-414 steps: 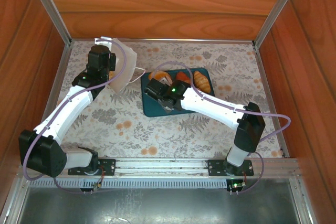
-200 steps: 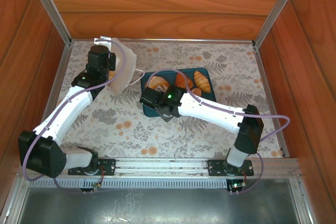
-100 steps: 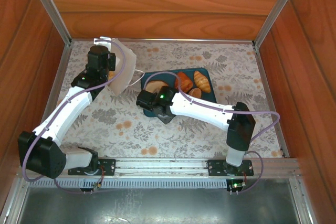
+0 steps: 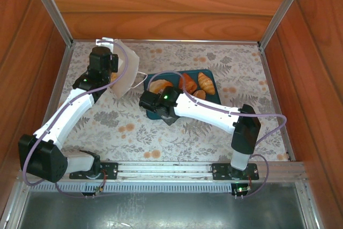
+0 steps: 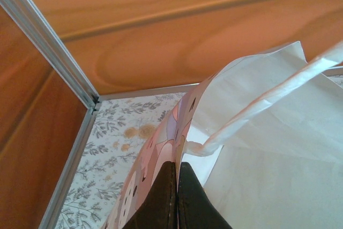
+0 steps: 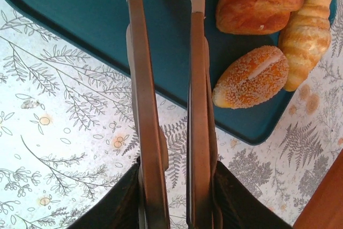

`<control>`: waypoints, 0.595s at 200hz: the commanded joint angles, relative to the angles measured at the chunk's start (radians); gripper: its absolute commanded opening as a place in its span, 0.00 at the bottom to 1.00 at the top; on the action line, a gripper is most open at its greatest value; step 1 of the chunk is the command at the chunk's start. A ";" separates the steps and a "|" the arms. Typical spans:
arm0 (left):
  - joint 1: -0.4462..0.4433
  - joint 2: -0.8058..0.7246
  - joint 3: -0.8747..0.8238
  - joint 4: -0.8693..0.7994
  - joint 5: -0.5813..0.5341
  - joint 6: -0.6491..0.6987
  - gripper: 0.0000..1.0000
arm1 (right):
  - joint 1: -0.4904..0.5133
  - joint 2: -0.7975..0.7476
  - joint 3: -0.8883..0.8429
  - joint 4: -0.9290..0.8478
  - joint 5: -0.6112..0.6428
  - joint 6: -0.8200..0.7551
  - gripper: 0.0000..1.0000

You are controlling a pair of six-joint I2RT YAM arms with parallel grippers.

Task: Take the fake bread out of the paper bag

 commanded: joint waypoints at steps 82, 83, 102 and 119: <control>0.007 -0.039 -0.014 0.025 0.039 -0.024 0.00 | -0.015 -0.047 0.021 -0.030 0.044 0.060 0.30; 0.007 -0.040 -0.014 0.025 0.042 -0.023 0.00 | -0.015 -0.047 0.021 -0.031 0.044 0.061 0.30; 0.006 -0.044 -0.015 0.024 0.070 -0.020 0.00 | -0.027 -0.066 0.027 -0.046 0.049 0.086 0.30; 0.007 -0.051 -0.016 0.023 0.102 -0.018 0.00 | -0.050 -0.110 0.024 -0.043 0.036 0.105 0.30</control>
